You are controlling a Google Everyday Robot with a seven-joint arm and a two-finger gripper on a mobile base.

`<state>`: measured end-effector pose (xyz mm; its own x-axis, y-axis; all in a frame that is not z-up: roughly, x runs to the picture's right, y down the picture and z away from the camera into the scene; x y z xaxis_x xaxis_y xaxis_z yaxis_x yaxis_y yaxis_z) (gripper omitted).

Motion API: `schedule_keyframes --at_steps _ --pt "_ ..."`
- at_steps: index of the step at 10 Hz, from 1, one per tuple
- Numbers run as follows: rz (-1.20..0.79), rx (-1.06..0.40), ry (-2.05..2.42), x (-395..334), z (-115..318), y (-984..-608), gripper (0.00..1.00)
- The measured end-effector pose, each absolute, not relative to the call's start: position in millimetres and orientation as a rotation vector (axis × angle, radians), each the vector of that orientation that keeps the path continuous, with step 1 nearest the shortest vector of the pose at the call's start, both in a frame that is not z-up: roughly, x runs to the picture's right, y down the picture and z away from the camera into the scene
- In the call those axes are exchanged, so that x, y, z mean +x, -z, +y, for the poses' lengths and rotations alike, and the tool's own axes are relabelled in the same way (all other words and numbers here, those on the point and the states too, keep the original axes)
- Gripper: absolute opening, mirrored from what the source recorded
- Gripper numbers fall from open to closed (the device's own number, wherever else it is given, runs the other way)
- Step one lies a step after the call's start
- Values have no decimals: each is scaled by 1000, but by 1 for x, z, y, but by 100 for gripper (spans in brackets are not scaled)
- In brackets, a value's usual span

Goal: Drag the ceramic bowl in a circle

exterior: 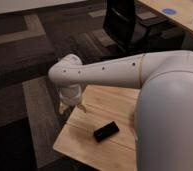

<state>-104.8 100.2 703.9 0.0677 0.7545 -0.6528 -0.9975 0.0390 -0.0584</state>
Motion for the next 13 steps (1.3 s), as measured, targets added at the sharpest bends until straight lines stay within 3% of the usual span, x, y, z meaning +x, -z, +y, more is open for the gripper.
schedule_keyframes --at_steps 6,10,13 --pt "535 -578 -1442 -103 100 -703 65" --pt "519 -461 -1537 -52 75 -701 65" --pt "472 -477 -1606 -11 81 -705 65"
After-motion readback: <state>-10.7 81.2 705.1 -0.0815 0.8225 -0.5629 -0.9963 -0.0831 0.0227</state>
